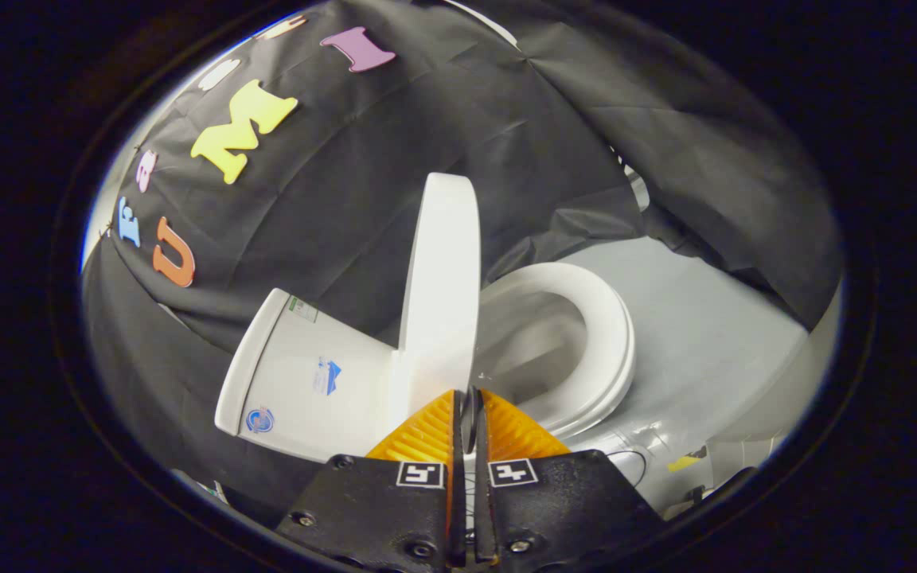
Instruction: Open the toilet lid.
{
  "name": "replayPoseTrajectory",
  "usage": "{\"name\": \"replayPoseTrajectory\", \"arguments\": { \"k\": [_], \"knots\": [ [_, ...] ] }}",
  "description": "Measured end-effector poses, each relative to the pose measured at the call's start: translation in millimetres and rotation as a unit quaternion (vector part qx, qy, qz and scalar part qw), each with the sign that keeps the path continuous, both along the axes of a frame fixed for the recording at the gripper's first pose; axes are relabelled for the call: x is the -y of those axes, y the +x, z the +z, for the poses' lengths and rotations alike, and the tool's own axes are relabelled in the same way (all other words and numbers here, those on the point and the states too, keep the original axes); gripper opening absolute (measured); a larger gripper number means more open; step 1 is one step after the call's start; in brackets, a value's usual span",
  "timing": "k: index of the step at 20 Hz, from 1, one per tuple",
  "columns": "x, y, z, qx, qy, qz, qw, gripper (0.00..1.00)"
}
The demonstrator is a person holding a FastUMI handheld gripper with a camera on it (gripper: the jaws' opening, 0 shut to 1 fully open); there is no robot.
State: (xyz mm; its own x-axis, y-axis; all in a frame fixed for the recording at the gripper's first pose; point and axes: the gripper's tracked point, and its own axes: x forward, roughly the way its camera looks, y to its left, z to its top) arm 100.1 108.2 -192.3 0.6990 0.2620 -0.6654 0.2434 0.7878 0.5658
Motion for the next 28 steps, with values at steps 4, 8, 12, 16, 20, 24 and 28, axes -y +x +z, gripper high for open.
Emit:
{"name": "replayPoseTrajectory", "arguments": {
  "k": [4,8,12,16,20,24,28],
  "knots": [
    [-15.5,3.9,13.2,0.009,-0.009,0.005,1.0,0.08],
    [-25.4,5.5,24.9,0.018,-0.019,0.006,1.0,0.08],
    [-45.5,8.3,41.3,0.032,-0.034,0.02,0.999,0.07],
    [-64.8,11.8,56.2,0.054,-0.058,0.034,0.996,0.07],
    [-82.6,12.9,68.9,0.063,-0.069,0.04,0.995,0.08],
    [-103.8,15.8,79.3,0.072,-0.096,0.058,0.991,0.09],
    [-122.9,20.0,88.3,0.078,-0.116,0.069,0.988,0.09]
  ]
}}
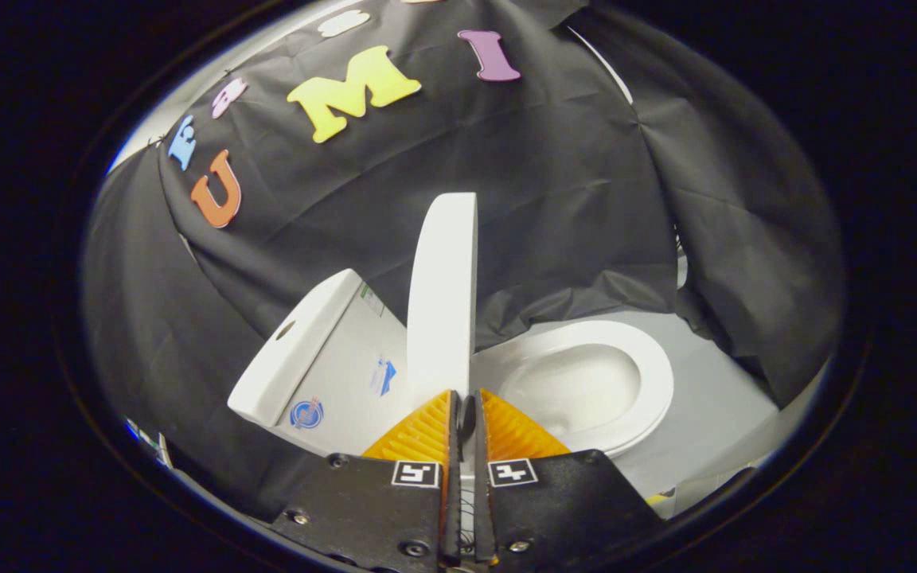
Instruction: Open the toilet lid.
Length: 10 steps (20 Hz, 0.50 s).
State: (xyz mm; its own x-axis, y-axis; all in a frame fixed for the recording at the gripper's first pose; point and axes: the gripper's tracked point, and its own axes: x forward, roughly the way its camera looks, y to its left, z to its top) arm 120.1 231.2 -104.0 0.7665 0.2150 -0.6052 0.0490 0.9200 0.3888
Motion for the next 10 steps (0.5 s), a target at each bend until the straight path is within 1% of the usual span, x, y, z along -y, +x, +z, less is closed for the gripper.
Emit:
{"name": "replayPoseTrajectory", "arguments": {
  "k": [4,10],
  "knots": [
    [-24.3,2.6,9.0,0.012,-0.027,0.019,0.999,0.1],
    [-63.1,7.3,19.0,0.019,-0.045,0.046,0.998,0.13]
  ]
}}
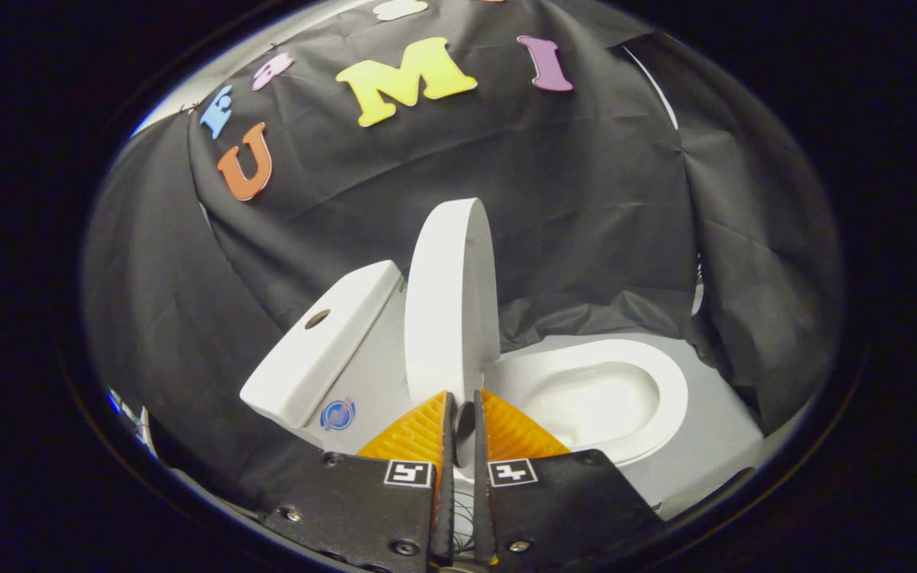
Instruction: Open the toilet lid.
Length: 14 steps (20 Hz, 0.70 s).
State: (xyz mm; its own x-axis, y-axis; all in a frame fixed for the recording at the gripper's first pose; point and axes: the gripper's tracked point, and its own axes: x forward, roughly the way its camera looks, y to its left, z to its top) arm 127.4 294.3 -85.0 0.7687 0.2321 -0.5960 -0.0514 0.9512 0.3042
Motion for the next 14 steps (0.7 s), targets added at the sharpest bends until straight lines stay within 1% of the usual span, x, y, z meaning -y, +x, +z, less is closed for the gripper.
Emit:
{"name": "replayPoseTrajectory", "arguments": {
  "k": [4,14],
  "knots": [
    [-22.7,1.2,5.0,0.008,-0.024,0.017,1.0,0.13],
    [-75.3,6.9,5.2,0.019,-0.052,0.05,0.997,0.13]
  ]
}}
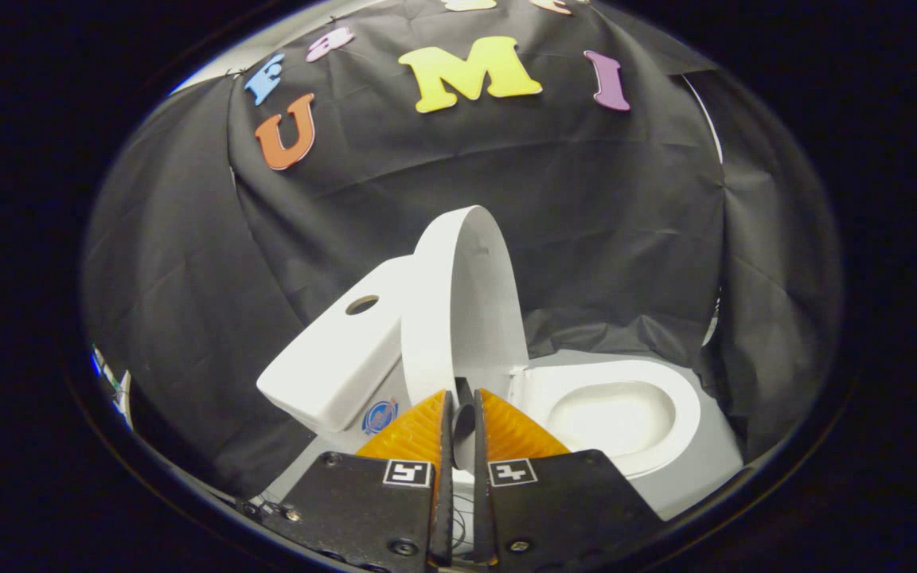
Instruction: Open the toilet lid.
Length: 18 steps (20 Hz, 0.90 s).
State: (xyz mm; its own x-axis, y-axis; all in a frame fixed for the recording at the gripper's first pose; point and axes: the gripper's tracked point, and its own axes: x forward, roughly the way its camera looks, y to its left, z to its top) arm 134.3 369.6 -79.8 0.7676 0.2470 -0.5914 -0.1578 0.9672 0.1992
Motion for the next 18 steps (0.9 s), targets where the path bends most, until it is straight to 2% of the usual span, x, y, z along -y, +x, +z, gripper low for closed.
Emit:
{"name": "replayPoseTrajectory", "arguments": {
  "k": [11,18],
  "knots": [
    [-42.3,-3.7,-4.9,0.02,-0.053,0.039,0.998,0.14],
    [-59.1,-6.1,-7.8,0.025,-0.065,0.057,0.996,0.14]
  ]
}}
